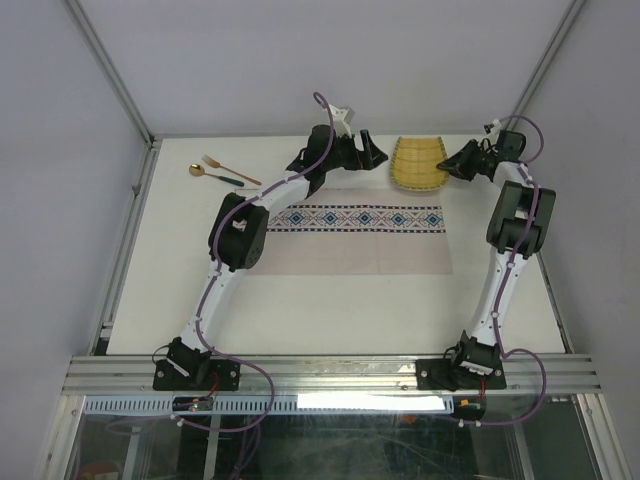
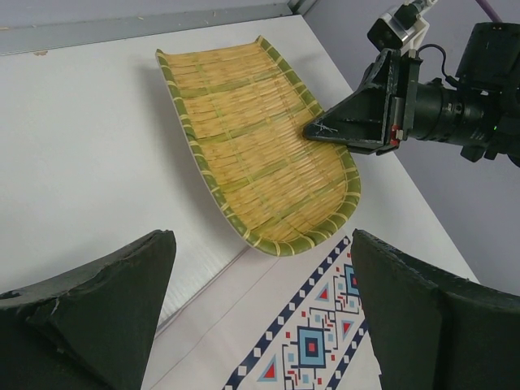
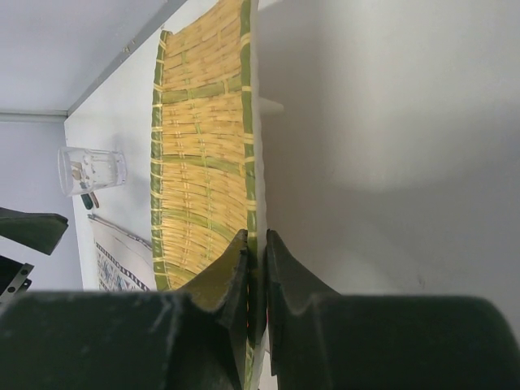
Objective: Set the dinner table for one person
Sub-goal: Pick up the plate at the center of the board.
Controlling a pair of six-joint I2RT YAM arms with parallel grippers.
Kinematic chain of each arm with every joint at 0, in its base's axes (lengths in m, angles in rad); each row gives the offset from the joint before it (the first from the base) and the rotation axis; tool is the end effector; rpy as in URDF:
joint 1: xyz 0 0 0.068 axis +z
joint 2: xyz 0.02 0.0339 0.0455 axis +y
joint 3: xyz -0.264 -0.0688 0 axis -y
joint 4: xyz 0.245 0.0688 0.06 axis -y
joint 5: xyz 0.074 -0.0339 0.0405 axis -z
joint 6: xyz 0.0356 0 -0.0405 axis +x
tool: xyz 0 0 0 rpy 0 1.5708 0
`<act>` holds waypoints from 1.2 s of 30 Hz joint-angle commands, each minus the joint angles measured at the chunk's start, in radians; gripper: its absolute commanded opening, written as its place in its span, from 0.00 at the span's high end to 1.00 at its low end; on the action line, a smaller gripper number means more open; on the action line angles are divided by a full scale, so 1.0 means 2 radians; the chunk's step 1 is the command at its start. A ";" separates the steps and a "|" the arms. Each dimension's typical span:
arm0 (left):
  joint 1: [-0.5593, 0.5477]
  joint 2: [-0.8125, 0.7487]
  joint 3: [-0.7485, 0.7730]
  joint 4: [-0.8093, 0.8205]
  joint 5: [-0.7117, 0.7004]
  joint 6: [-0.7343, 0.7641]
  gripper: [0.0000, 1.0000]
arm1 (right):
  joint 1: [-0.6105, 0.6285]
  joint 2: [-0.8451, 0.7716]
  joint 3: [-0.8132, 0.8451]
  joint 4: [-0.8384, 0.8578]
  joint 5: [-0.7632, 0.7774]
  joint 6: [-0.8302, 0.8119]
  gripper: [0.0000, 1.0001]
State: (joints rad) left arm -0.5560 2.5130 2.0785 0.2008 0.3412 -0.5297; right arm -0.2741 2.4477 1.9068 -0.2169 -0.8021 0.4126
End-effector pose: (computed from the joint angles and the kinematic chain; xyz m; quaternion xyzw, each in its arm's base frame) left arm 0.4912 -0.3192 0.1951 0.1154 0.7719 -0.4296 0.4542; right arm 0.5225 -0.1203 0.1397 0.1393 0.8482 0.3829 0.3383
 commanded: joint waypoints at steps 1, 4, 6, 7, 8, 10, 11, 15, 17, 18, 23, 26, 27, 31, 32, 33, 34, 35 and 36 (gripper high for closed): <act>0.000 -0.047 -0.001 0.020 -0.003 0.010 0.08 | 0.001 -0.058 -0.001 0.048 -0.047 0.027 1.00; 0.000 -0.048 -0.003 0.020 -0.003 0.011 0.08 | 0.001 -0.062 -0.010 0.071 -0.062 0.044 1.00; 0.001 -0.049 -0.004 0.020 -0.003 0.011 0.08 | 0.001 -0.064 -0.015 0.081 -0.068 0.053 1.00; 0.001 -0.050 -0.005 0.021 -0.003 0.012 0.08 | 0.001 -0.065 -0.017 0.083 -0.070 0.055 1.00; 0.001 -0.052 -0.007 0.020 -0.003 0.013 0.08 | 0.001 -0.065 -0.019 0.083 -0.072 0.056 1.00; 0.002 -0.055 -0.010 0.019 -0.005 0.015 0.08 | 0.001 -0.069 -0.027 0.086 -0.075 0.055 1.00; 0.003 -0.057 -0.012 0.019 -0.005 0.016 0.08 | 0.001 -0.073 -0.033 0.087 -0.075 0.055 1.00; 0.010 -0.071 -0.013 0.006 -0.011 0.026 0.08 | 0.001 -0.088 -0.057 0.096 -0.080 0.054 1.00; 0.015 -0.080 -0.014 0.000 -0.012 0.029 0.08 | 0.001 -0.097 -0.070 0.099 -0.080 0.052 1.00; 0.018 -0.088 -0.016 -0.002 -0.012 0.031 0.08 | 0.001 -0.104 -0.076 0.101 -0.081 0.051 1.00; 0.030 -0.111 -0.025 -0.014 -0.016 0.038 0.08 | 0.001 -0.134 -0.113 0.111 -0.080 0.050 1.00; 0.034 -0.123 -0.030 -0.027 -0.018 0.043 0.08 | 0.002 -0.148 -0.134 0.112 -0.080 0.049 1.00; 0.036 -0.128 -0.032 -0.031 -0.020 0.045 0.08 | 0.002 -0.152 -0.141 0.113 -0.081 0.046 1.00; 0.043 -0.154 -0.057 -0.039 -0.031 0.052 0.08 | 0.003 -0.168 -0.172 0.114 -0.079 0.038 1.00; 0.046 -0.163 -0.065 -0.039 -0.033 0.053 0.08 | 0.003 -0.172 -0.180 0.115 -0.078 0.037 1.00; 0.049 -0.170 -0.073 -0.039 -0.034 0.053 0.08 | 0.005 -0.176 -0.187 0.117 -0.078 0.037 1.00; 0.051 -0.177 -0.079 -0.039 -0.037 0.055 0.08 | 0.006 -0.180 -0.194 0.118 -0.076 0.035 1.00; 0.054 -0.183 -0.093 -0.038 -0.039 0.057 0.08 | 0.008 -0.186 -0.200 0.118 -0.075 0.034 1.00; 0.056 -0.189 -0.103 -0.039 -0.042 0.058 0.08 | 0.009 -0.190 -0.208 0.121 -0.073 0.033 1.00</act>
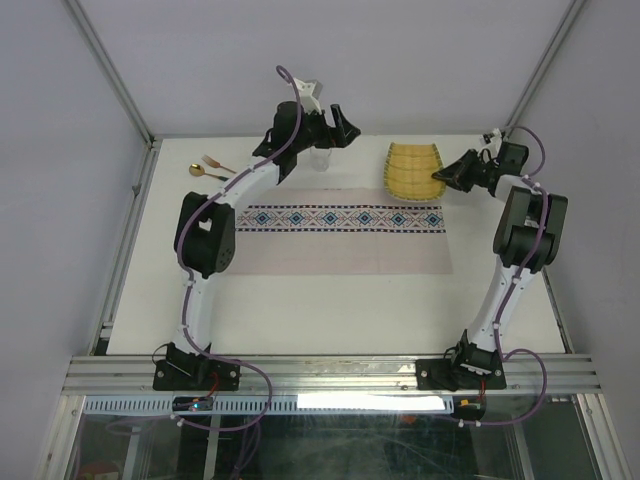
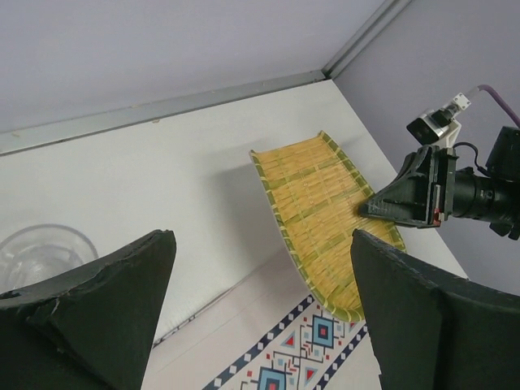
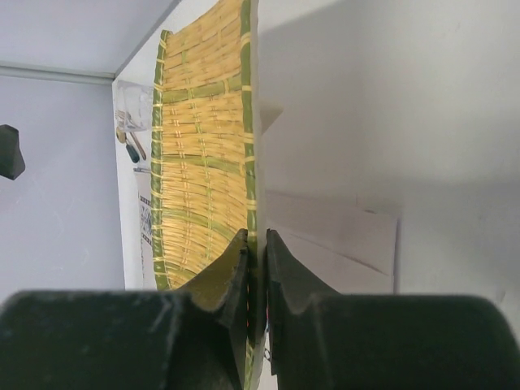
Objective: Set the dinner table for one person
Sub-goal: Pick up the plate at the center of the board.
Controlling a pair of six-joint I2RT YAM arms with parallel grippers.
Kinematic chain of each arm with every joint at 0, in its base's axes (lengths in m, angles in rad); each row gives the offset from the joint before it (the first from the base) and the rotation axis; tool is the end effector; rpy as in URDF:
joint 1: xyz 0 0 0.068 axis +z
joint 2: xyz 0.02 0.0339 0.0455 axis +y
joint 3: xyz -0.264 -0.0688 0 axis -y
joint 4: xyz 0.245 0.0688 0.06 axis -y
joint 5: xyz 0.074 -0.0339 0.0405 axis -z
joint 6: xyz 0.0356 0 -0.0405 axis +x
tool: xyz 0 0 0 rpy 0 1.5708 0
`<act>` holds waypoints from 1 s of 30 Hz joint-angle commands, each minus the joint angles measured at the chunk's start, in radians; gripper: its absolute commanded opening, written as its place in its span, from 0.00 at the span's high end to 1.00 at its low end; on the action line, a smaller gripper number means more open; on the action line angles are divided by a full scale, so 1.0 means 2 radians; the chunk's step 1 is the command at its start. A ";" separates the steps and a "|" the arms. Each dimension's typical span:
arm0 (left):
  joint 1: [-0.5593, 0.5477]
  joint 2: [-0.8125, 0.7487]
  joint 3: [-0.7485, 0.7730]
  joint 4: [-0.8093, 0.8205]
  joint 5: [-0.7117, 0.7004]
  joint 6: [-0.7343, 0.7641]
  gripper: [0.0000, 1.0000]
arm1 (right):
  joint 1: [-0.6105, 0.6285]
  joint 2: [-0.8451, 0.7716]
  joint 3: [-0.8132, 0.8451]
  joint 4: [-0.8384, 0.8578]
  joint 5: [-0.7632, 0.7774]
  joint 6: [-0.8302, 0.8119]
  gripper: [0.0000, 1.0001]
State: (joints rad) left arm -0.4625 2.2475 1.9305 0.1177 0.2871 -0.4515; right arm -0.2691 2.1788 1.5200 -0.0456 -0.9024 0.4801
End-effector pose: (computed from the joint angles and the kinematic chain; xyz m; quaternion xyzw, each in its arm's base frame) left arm 0.4813 -0.2512 0.2786 0.0948 0.7655 -0.3759 0.5136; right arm 0.4648 -0.0992 0.1654 0.1285 0.8271 0.4333 0.3340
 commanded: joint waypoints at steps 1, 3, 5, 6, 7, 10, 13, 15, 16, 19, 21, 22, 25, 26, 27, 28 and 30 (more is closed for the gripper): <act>0.013 -0.063 -0.037 0.003 -0.017 0.019 0.08 | 0.009 -0.061 -0.021 0.037 -0.021 -0.001 1.00; 0.018 -0.075 -0.055 0.008 -0.018 0.018 0.07 | 0.014 -0.070 -0.035 0.043 -0.014 0.000 1.00; 0.023 -0.085 -0.071 0.014 -0.019 0.016 0.07 | 0.020 -0.079 -0.051 0.047 -0.007 -0.001 1.00; 0.025 -0.090 -0.077 0.014 -0.019 0.016 0.07 | 0.022 -0.084 -0.057 0.049 -0.005 -0.001 1.00; 0.027 -0.095 -0.084 0.015 -0.021 0.017 0.08 | 0.025 -0.088 -0.062 0.050 -0.002 -0.001 1.00; 0.036 -0.110 -0.104 0.015 -0.023 0.016 0.07 | 0.034 -0.100 -0.079 0.052 0.004 -0.003 1.00; 0.049 -0.129 -0.129 0.018 -0.028 0.015 0.07 | 0.043 -0.114 -0.096 0.051 0.011 -0.009 1.00; 0.056 -0.143 -0.149 0.025 -0.032 0.015 0.07 | 0.047 -0.122 -0.108 0.053 0.016 -0.011 1.00; 0.059 -0.151 -0.157 0.029 -0.032 0.015 0.07 | 0.052 -0.126 -0.112 0.051 0.018 -0.013 1.00; 0.065 -0.165 -0.178 0.035 -0.030 0.014 0.07 | 0.059 -0.140 -0.126 0.043 0.031 -0.025 1.00; 0.067 -0.172 -0.186 0.037 -0.031 0.016 0.07 | 0.062 -0.146 -0.135 0.044 0.033 -0.025 1.00; 0.067 -0.174 -0.189 0.038 -0.031 0.016 0.07 | 0.065 -0.150 -0.140 0.044 0.034 -0.026 1.00; 0.070 -0.180 -0.198 0.038 -0.030 0.016 0.07 | 0.071 -0.164 -0.155 0.044 0.041 -0.030 1.00; 0.071 -0.183 -0.202 0.039 -0.030 0.016 0.07 | 0.073 -0.169 -0.161 0.044 0.044 -0.030 1.00; 0.072 -0.186 -0.207 0.041 -0.030 0.016 0.07 | 0.075 -0.175 -0.166 0.044 0.046 -0.031 1.00; 0.074 -0.190 -0.213 0.043 -0.031 0.016 0.07 | 0.077 -0.180 -0.172 0.045 0.049 -0.031 1.00; 0.078 -0.198 -0.227 0.049 -0.030 0.012 0.06 | 0.086 -0.192 -0.183 0.045 0.054 -0.032 1.00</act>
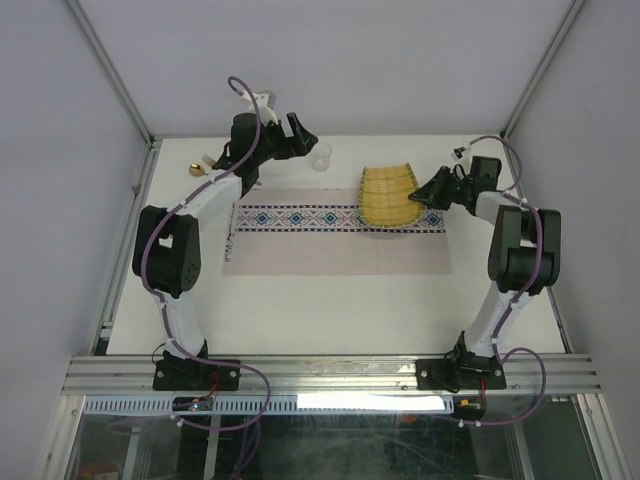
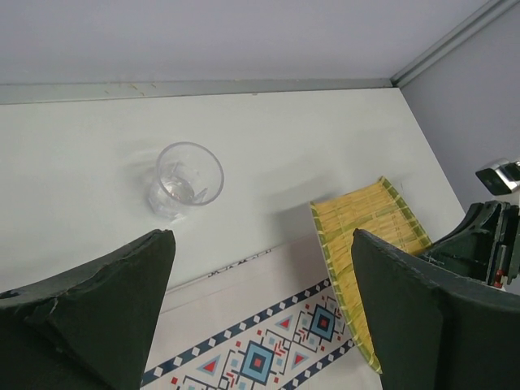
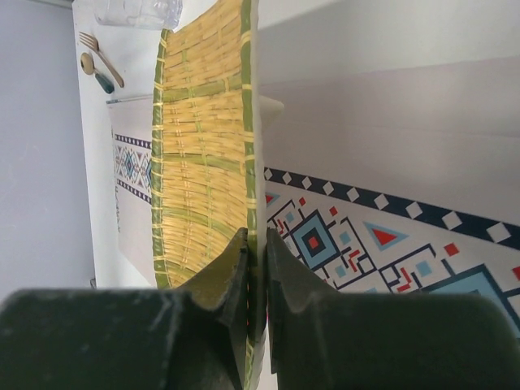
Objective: Set the dinner table for one person
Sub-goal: Pick up the plate at the center of the board, then place the plate on the napkin.
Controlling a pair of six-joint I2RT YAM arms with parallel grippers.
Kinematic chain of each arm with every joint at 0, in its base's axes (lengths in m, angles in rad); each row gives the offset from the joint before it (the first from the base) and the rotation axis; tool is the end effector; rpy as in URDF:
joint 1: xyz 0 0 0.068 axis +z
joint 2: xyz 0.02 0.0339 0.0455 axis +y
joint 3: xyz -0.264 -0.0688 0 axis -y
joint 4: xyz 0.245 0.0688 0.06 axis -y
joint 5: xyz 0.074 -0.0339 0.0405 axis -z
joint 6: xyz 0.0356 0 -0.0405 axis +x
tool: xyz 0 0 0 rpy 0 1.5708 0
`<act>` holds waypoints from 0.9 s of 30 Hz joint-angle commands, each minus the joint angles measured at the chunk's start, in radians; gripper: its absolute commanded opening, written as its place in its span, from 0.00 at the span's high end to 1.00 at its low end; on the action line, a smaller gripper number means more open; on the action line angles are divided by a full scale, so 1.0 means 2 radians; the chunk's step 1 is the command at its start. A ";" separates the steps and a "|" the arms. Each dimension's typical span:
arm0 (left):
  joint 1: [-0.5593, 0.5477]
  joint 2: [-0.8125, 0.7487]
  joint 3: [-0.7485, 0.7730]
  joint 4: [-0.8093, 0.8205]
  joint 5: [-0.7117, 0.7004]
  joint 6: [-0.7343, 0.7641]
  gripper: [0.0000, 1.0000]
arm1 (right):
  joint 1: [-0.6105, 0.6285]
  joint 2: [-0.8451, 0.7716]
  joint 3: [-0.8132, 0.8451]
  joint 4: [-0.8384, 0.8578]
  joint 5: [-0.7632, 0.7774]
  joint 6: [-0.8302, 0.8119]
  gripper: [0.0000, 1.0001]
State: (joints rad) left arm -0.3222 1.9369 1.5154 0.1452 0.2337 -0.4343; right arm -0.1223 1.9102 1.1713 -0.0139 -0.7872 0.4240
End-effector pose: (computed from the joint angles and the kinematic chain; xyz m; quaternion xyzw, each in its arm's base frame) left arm 0.4405 -0.1557 0.2849 0.0258 0.7950 -0.3076 0.5222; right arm 0.4018 -0.0240 0.1740 0.0817 0.8571 0.4031 0.3102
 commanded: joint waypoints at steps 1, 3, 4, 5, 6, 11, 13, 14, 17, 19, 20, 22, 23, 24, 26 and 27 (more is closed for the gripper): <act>0.010 -0.049 -0.027 0.039 -0.002 0.001 0.06 | 0.017 -0.063 -0.015 0.029 0.000 -0.005 1.00; 0.015 -0.060 -0.046 0.046 -0.003 -0.002 0.05 | 0.030 -0.074 -0.026 0.029 0.009 -0.006 1.00; 0.017 -0.067 -0.055 0.049 -0.003 -0.003 0.05 | 0.037 -0.080 -0.031 0.030 0.014 -0.006 1.00; 0.020 -0.074 -0.066 0.052 -0.005 -0.004 0.05 | 0.044 -0.086 -0.035 0.030 0.017 -0.006 1.00; 0.023 -0.080 -0.076 0.055 -0.007 -0.004 0.04 | 0.051 -0.091 -0.039 0.030 0.022 -0.006 1.00; 0.040 -0.120 -0.130 0.058 -0.030 -0.005 0.01 | 0.092 -0.110 -0.059 0.033 0.047 -0.001 1.00; 0.044 -0.135 -0.149 0.059 -0.039 0.001 0.01 | 0.104 -0.112 -0.064 0.035 0.058 0.001 1.00; 0.045 -0.141 -0.156 0.056 -0.044 0.005 0.01 | 0.108 -0.112 -0.066 0.037 0.060 0.004 1.00; 0.048 -0.159 -0.173 0.041 -0.067 0.015 0.01 | 0.119 -0.111 -0.076 0.050 0.064 0.015 1.00; 0.049 -0.171 -0.192 0.039 -0.081 0.018 0.01 | 0.130 -0.112 -0.081 0.059 0.072 0.019 1.00; 0.052 -0.178 -0.201 0.039 -0.084 0.018 0.01 | 0.135 -0.112 -0.080 0.059 0.075 0.020 1.00; 0.053 -0.190 -0.218 0.042 -0.092 0.018 0.01 | 0.145 -0.109 -0.078 0.059 0.079 0.022 1.00; 0.054 -0.196 -0.223 0.043 -0.095 0.018 0.01 | 0.148 -0.109 -0.076 0.060 0.081 0.023 1.00; 0.054 -0.200 -0.227 0.042 -0.097 0.018 0.01 | 0.151 -0.109 -0.077 0.063 0.083 0.026 1.00; 0.056 -0.208 -0.235 0.042 -0.100 0.018 0.01 | 0.159 -0.110 -0.080 0.070 0.089 0.030 1.00; 0.056 -0.212 -0.240 0.042 -0.100 0.017 0.01 | 0.165 -0.109 -0.082 0.074 0.093 0.033 1.00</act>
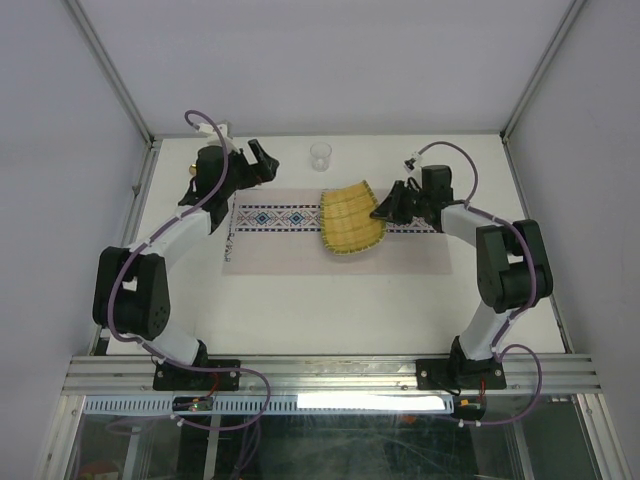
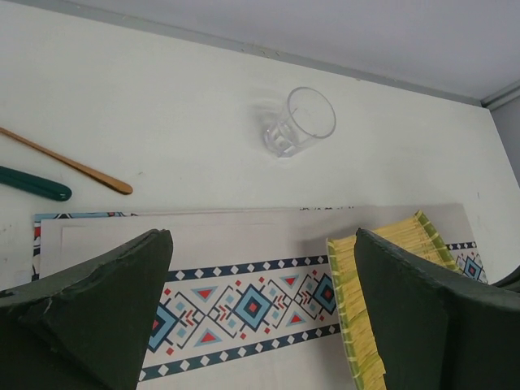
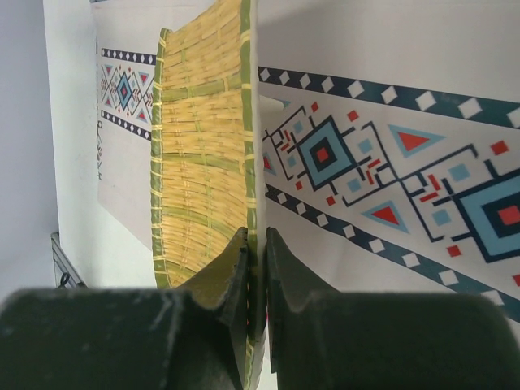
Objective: Set the dinner table for one person
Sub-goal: Place the plate on the napkin.
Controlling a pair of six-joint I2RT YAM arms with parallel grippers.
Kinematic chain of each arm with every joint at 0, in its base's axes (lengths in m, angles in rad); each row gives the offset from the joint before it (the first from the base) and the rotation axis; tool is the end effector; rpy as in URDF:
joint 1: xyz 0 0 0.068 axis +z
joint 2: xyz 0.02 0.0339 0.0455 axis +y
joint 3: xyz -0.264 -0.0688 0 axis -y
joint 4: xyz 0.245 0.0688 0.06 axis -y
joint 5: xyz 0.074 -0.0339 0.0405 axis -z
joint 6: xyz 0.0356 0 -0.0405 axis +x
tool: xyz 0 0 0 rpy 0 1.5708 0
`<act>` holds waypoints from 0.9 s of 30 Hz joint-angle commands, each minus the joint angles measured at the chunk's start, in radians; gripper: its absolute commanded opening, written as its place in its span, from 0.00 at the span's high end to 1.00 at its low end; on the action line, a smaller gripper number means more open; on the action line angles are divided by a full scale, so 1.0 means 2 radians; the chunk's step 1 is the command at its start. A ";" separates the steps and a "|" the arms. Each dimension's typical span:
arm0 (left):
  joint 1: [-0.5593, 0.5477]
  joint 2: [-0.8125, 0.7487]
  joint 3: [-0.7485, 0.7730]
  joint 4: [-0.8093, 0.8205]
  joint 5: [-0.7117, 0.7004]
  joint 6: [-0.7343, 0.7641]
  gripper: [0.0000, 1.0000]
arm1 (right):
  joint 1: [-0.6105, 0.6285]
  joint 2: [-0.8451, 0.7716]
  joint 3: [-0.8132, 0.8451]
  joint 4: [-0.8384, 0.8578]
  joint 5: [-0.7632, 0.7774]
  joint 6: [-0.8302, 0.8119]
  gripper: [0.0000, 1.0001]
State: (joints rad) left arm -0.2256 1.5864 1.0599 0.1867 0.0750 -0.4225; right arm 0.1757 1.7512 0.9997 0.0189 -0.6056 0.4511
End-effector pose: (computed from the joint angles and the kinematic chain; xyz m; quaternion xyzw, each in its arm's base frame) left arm 0.3594 -0.0852 0.2697 -0.0587 0.8141 -0.2127 0.5372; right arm 0.3550 0.0836 0.1807 -0.0005 0.8803 0.3789 0.2855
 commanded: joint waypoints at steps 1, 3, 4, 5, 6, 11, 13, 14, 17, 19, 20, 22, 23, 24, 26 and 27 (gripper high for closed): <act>0.008 -0.039 -0.015 0.022 -0.022 0.010 0.01 | 0.021 -0.028 0.003 0.061 0.005 0.022 1.00; 0.008 -0.043 -0.022 0.024 -0.022 0.009 0.01 | 0.030 -0.023 -0.002 0.073 0.008 0.029 1.00; 0.007 -0.044 -0.024 0.024 -0.023 0.009 0.01 | 0.034 -0.020 -0.003 0.078 0.010 0.032 1.00; 0.007 -0.046 -0.025 0.024 -0.023 0.010 0.01 | 0.038 -0.017 -0.007 0.086 0.011 0.038 1.00; 0.007 -0.047 -0.026 0.022 -0.025 0.012 0.01 | 0.042 -0.016 -0.011 0.096 0.013 0.044 1.00; 0.008 -0.056 -0.030 0.021 -0.030 0.014 0.01 | 0.065 -0.009 -0.021 0.129 0.027 0.062 1.00; 0.008 -0.058 -0.031 0.019 -0.029 0.014 0.01 | 0.072 -0.006 -0.023 0.136 0.033 0.066 1.00; 0.008 -0.059 -0.031 0.019 -0.029 0.013 0.01 | 0.074 -0.005 -0.025 0.141 0.034 0.069 1.00; 0.008 -0.061 -0.035 0.020 -0.029 0.011 0.01 | 0.079 -0.005 -0.030 0.151 0.039 0.073 1.00; 0.008 -0.063 -0.037 0.021 -0.027 0.011 0.01 | 0.080 -0.006 -0.034 0.156 0.039 0.073 1.00; 0.008 -0.064 -0.039 0.021 -0.027 0.011 0.01 | 0.081 -0.006 -0.036 0.156 0.039 0.073 1.00; 0.008 -0.065 -0.041 0.021 -0.029 0.011 0.01 | 0.082 -0.007 -0.041 0.160 0.039 0.073 1.00; 0.008 -0.066 -0.043 0.022 -0.028 0.011 0.01 | 0.083 -0.008 -0.044 0.162 0.039 0.073 1.00; 0.008 -0.067 -0.044 0.022 -0.028 0.010 0.01 | 0.084 -0.008 -0.046 0.164 0.039 0.073 1.00; 0.008 -0.066 -0.045 0.025 -0.026 0.008 0.01 | 0.085 -0.006 -0.049 0.164 0.039 0.073 1.00; 0.008 -0.066 -0.045 0.024 -0.026 0.008 0.01 | 0.085 -0.005 -0.050 0.166 0.039 0.073 1.00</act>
State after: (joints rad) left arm -0.2203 1.5002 0.9764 0.1864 0.0273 -0.4141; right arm 0.3367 1.7554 0.8978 0.2367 -0.5182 0.5762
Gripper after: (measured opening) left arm 0.990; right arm 0.121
